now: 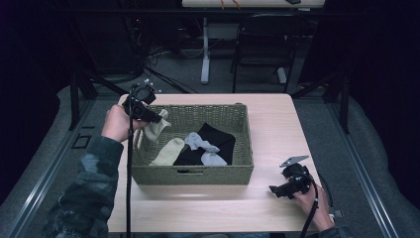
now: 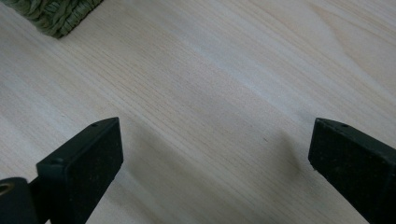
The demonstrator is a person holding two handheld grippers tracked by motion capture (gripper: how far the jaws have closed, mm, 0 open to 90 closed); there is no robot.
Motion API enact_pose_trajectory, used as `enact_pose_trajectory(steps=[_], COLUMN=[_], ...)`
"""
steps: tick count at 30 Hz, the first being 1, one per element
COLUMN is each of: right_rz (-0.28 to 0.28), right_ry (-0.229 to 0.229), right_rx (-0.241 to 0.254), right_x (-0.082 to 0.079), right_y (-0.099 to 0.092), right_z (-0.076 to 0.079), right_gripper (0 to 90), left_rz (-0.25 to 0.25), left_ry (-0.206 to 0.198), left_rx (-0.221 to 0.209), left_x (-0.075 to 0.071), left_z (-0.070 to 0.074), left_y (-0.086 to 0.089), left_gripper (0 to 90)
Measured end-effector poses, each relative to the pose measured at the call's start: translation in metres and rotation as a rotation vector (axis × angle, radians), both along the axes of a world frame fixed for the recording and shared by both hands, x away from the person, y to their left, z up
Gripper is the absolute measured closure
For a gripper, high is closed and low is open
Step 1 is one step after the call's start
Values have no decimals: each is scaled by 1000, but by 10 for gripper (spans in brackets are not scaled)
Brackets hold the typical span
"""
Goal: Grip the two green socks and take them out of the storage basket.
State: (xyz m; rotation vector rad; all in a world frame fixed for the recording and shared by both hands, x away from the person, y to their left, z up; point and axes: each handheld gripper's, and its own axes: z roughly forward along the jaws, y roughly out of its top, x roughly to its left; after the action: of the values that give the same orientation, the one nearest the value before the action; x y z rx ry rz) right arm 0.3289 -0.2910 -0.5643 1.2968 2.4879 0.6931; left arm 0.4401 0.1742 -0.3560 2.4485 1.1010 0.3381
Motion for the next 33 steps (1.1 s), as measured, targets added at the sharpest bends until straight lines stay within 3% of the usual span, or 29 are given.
enact_pose_trajectory(steps=[16, 25, 33], right_rz=[8, 4, 0], right_ry=[8, 7, 4], right_rx=[-21, -29, -22], right_x=[0, 0, 0], right_y=[-1, -1, 0], right_z=[1, 1, 0], right_gripper=[23, 23, 23], left_rz=[34, 87, 148], left_ry=[-64, -93, -102], left_rx=[14, 10, 12], left_x=[-5, -13, -22], left_z=[40, 56, 61], left_y=[15, 41, 73], left_gripper=[826, 826, 826])
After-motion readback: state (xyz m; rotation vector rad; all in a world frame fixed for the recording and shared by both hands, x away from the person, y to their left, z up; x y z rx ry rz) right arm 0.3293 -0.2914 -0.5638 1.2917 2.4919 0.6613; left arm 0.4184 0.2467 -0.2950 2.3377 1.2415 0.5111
